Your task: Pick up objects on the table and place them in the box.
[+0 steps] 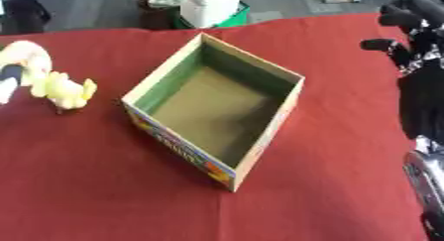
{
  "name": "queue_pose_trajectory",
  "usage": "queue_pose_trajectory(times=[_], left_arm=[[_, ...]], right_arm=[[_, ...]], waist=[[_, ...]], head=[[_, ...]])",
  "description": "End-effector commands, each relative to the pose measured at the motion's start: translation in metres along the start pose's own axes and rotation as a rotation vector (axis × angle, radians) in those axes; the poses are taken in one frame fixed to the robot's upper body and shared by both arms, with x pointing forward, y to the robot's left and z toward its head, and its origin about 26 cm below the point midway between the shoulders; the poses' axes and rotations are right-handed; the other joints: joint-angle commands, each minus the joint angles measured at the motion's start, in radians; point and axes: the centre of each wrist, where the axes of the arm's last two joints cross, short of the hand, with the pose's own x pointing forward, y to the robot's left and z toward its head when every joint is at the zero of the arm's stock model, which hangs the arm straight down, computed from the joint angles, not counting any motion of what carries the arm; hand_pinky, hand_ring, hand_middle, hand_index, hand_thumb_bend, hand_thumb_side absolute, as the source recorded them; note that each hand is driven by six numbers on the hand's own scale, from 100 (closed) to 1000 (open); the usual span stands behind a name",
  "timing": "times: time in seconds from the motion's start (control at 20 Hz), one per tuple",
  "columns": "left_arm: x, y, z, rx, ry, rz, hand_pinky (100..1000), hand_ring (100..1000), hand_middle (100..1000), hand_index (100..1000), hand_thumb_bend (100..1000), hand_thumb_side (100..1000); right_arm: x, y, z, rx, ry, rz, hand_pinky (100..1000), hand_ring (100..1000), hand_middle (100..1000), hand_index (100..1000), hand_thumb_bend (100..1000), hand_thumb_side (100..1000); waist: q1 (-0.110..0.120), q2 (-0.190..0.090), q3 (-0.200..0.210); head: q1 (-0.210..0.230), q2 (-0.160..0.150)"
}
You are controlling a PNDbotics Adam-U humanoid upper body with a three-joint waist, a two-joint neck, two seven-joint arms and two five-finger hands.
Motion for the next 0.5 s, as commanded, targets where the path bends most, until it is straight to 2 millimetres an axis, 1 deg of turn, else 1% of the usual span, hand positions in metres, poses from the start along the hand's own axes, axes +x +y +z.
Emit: queue_pose_trajectory(times=[0.05,0.25,0.5], left_arm=[[0.012,0.023,0.0,0.073,-0.048,-0.007,428,442,406,410,100,227],[0.031,0.036,-0.009,0.111,-0.117,0.02,427,439,404,409,100,246],[0.055,0.039,-0.026,0.118,-0.194,0.071,429,437,403,407,100,271]], right_arm=[[0.008,-0.004,-0.008,0.02,-0.03,0.011,672,901,680,869,100,1000],[0.008,-0.004,-0.01,0.026,-0.035,0.003,672,900,681,869,100,1000],[0.009,-0.001,-0.014,0.035,-0.047,-0.012,671,900,682,868,100,1000]], waist=[[-0.001,-0.024,-0.007],[0.002,-0.025,-0.027],[0.002,-0.021,-0.054]], head=[[-0.002,0.01],[0.023,0.009],[0.045,0.008]])
